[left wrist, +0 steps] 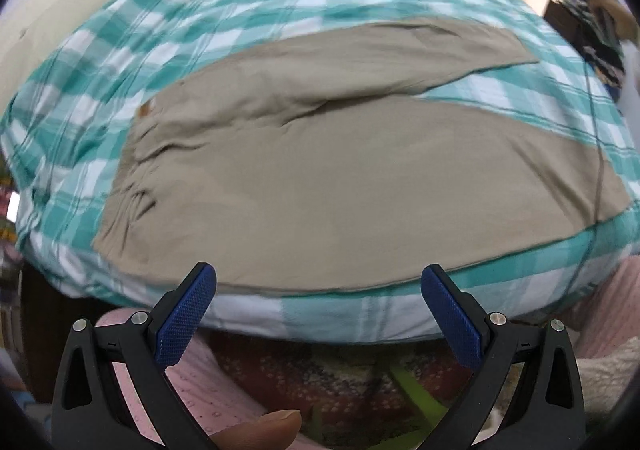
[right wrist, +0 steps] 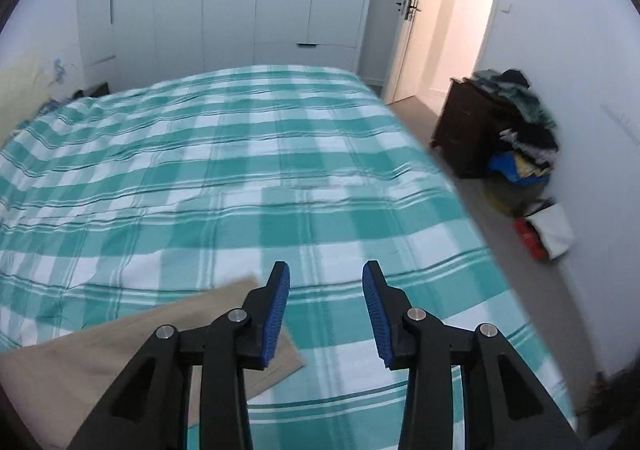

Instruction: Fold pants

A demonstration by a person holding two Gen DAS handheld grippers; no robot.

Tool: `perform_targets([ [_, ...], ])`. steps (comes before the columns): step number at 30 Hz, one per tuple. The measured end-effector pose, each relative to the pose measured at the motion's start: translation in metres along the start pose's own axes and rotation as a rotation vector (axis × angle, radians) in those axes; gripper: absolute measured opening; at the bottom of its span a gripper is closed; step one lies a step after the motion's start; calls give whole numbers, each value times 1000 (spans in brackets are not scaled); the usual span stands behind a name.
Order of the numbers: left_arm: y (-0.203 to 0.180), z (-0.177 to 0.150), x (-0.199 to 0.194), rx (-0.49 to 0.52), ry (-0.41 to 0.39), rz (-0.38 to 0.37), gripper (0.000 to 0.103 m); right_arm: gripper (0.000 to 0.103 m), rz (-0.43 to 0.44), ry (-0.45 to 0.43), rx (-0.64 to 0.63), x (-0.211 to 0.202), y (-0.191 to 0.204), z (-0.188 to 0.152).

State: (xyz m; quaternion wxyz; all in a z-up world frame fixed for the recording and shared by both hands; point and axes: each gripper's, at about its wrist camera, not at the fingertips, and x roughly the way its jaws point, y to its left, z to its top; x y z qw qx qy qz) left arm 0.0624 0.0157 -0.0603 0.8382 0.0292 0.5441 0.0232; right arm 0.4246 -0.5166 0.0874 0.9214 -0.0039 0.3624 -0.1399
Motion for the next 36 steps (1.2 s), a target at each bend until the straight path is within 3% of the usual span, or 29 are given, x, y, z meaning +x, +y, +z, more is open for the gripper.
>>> perform_targets([
  [4,13,27,33,-16,14,-2,102,45,158,141,-152,26,39,-89],
  [8,4,109,59,18,-181,7,102,44,371,245,-162,39,87,-155],
  [11,-8,183,108,-29,-271,30,102,44,562,254,-170,39,158,-161],
  [14,-13,220,172,-69,-246,104,102,49,793,317,-154,44,253,-157],
  [17,-11,207,240,-23,-85,136,102,54,883,463,-115,77,318,-162],
  [18,-5,194,246,-29,-111,95,102,52,855,491,-136,95,329,-161],
  [19,0,185,244,-34,-134,70,102,51,741,474,-168,119,326,-153],
  [20,5,180,240,-29,-139,52,102,41,660,443,-152,138,312,-143],
  [22,11,176,235,-15,-147,26,102,25,555,386,77,178,234,-116],
  [24,13,173,238,-27,-153,-5,102,30,321,332,237,193,151,-101],
  [26,11,174,240,-31,-156,-6,102,37,173,290,227,185,101,-93],
  [28,9,171,238,-33,-169,0,102,42,217,255,139,168,82,-94],
  [31,7,178,240,-44,-166,-1,102,61,457,308,-13,141,101,-121],
  [33,6,179,235,-59,-144,19,102,62,543,320,-188,133,119,-155],
  [34,5,177,227,-68,-127,22,102,62,484,317,-247,135,127,-165],
  [35,3,174,217,-66,-110,9,102,53,370,314,-294,141,117,-176],
  [36,0,170,205,-52,-94,-22,102,44,325,290,-248,144,92,-181],
])
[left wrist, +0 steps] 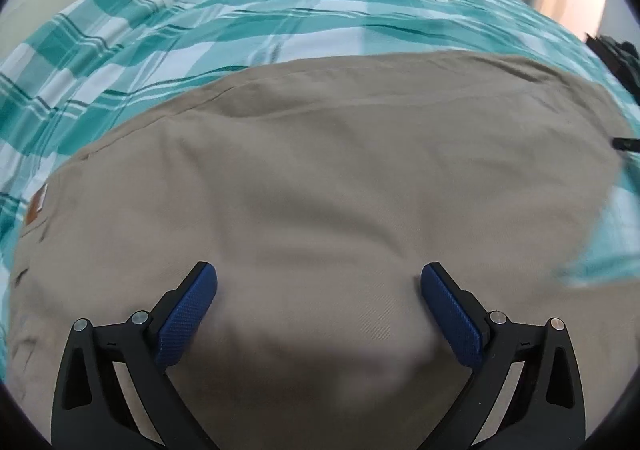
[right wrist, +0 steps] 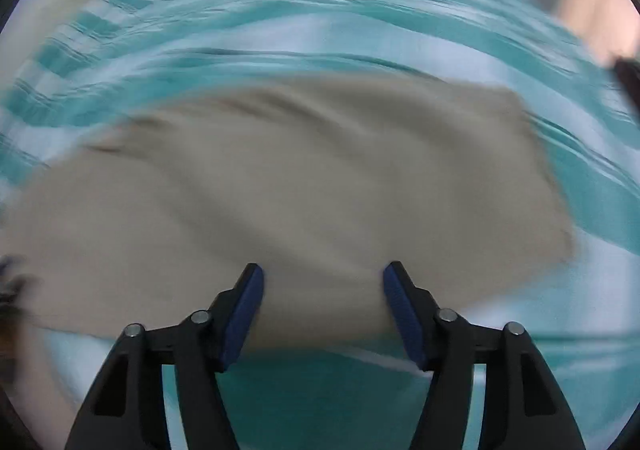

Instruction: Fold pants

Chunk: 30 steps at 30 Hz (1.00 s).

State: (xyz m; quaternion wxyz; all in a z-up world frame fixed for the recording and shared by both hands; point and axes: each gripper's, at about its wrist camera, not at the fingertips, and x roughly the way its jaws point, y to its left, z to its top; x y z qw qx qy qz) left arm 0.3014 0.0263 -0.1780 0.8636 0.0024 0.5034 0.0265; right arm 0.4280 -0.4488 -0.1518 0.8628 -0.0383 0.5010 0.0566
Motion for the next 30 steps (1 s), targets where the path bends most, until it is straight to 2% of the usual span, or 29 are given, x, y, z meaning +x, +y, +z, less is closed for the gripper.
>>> perform_targets([
  [1,-4,-7,-16,20,3,-38,102,46,-50,-34,79,-10,-22,-7],
  [2,-9,-15,-34,41,-6,-72,102,59,-223,-29,156,-24,-47,-20],
  [3,-14,-25,-49,63,-18,-101,102,59,-280,-27,172,-38,-60,-32],
  [4,-19,-34,-61,83,-26,-121,102,59,-258,-40,167,-50,-64,-42],
  [6,-33,-59,-76,126,-17,-152,102,59,-147,-73,112,-89,-54,-74],
  [7,-40,-71,-77,141,-2,-161,102,60,-74,-76,73,-107,-36,-95],
  [8,-48,-85,-76,162,23,-169,102,62,-8,-71,48,-113,-14,-98],
  [9,-58,-102,-72,196,62,-176,102,64,114,-64,5,-129,15,-130],
  [10,-66,-115,-68,231,95,-176,102,68,168,-55,-22,-137,34,-148],
  [11,-71,-129,-68,256,94,-165,102,68,221,-34,-65,-143,60,-174],
  [12,-72,-141,-74,267,55,-142,102,68,230,-7,-126,-144,85,-202],
  [13,-70,-146,-76,271,51,-140,102,68,190,12,-187,-142,102,-224],
  [14,-65,-149,-77,266,67,-146,102,67,114,39,-243,-136,112,-244],
  [15,-57,-150,-78,251,86,-154,102,68,-1,78,-256,-127,109,-264],
  [16,-51,-150,-78,247,102,-150,102,73,-40,80,-230,-127,106,-269],
  [17,-47,-150,-79,251,110,-139,102,88,-84,73,-172,-128,85,-274],
  [19,-35,-155,-81,258,118,-121,102,100,-181,105,-28,-131,32,-286],
  [20,-30,-156,-82,251,123,-117,102,101,-197,122,57,-134,5,-292],
  [21,-26,-158,-83,236,124,-115,102,101,-173,142,165,-135,-21,-295],
  [22,-26,-159,-83,225,122,-114,102,100,-167,151,205,-138,-34,-295],
  [24,-26,-159,-86,209,109,-108,102,99,-216,144,170,-149,-30,-281],
  [25,-27,-157,-87,202,101,-105,102,96,-192,123,172,-155,-21,-275],
  [28,-25,-160,-86,187,88,-105,102,96,91,15,204,-172,25,-247],
  [29,-25,-160,-85,185,88,-107,102,96,140,17,169,-165,50,-241],
  [30,-25,-160,-85,187,92,-105,102,96,149,25,125,-157,68,-237],
])
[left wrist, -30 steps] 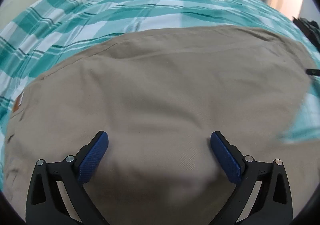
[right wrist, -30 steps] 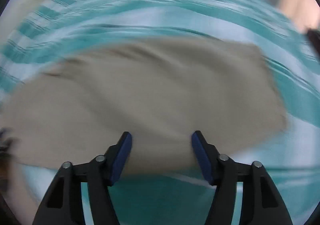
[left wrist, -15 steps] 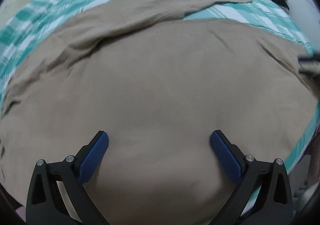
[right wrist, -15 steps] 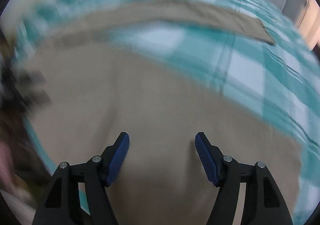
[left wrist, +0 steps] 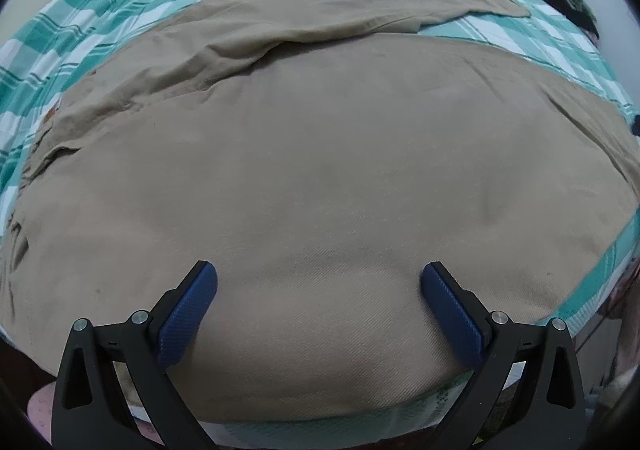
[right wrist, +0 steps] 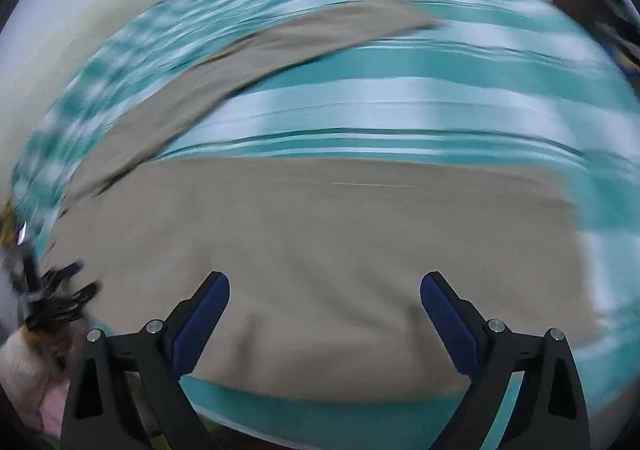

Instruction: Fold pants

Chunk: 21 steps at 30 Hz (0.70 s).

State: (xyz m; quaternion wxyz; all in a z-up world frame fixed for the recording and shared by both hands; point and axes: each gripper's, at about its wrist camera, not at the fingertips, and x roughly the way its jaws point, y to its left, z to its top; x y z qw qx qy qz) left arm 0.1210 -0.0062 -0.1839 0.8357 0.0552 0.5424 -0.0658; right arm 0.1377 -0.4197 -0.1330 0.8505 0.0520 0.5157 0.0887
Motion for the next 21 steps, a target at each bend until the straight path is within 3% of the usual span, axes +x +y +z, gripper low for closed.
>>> perform_targets([
  [3,0,-1,-2,18,18,22,102,95,-81,88,-181,55,43,1],
  [4,2,-3,-3,20,19,27,102,95,-130,120,-231,65,45,-10],
  [6,8,-8,-6,24,18,38,102,99,-187,90,-294,71,32,-17],
  [9,15,-14,-7,15,9,31,102,101,-222,101,-172,51,-26,-19],
  [10,15,-14,-6,13,8,29,102,101,-179,107,-137,46,-46,-20],
  [14,14,-13,-5,20,9,41,102,99,-162,142,-52,27,-57,-14],
  [17,15,-13,-6,17,6,34,102,93,-8,85,-21,8,-63,-7],
  [18,15,-13,-6,19,6,33,102,93,4,83,0,5,-74,-7],
  [19,16,-13,-6,20,7,32,102,93,-16,88,44,3,-98,-9],
  [21,18,-12,-5,22,9,27,102,88,-156,133,136,3,-159,-24],
])
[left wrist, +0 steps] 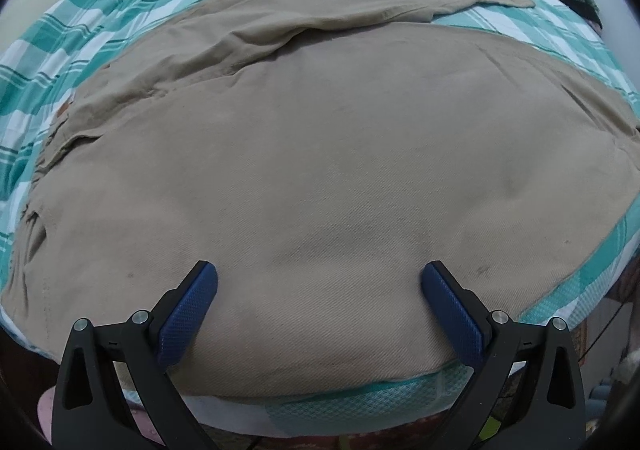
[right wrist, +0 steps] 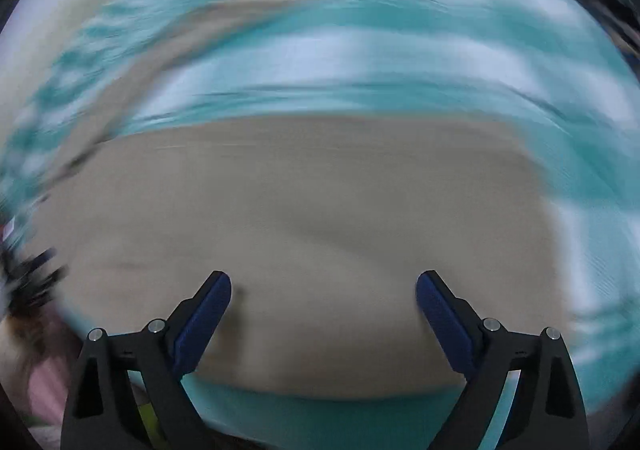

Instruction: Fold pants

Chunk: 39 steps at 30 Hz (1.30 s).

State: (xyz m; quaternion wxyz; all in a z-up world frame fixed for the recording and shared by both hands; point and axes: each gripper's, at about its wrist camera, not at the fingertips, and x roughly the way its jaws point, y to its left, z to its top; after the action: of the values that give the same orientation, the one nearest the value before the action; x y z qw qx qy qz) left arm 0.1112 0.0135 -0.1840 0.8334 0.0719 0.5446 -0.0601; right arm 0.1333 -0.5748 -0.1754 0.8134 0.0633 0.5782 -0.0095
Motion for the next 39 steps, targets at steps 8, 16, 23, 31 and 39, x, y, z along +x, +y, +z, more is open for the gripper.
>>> perform_targets([
  [8,-2,-1,1,-4,-4,-3,102,74,-146,-132,71,-62,-61,-1],
  [16,4,0,-7,3,25,-26,102,83,-126,6,-149,11,-2,-8],
  [23,20,37,-40,-90,-16,-48,102,82,-186,-68,54,-46,-43,10],
  [31,47,189,4,-263,-190,28,102,82,153,-233,-94,-39,120,135],
  [39,75,161,100,-276,-149,32,102,82,191,-243,-295,73,244,276],
])
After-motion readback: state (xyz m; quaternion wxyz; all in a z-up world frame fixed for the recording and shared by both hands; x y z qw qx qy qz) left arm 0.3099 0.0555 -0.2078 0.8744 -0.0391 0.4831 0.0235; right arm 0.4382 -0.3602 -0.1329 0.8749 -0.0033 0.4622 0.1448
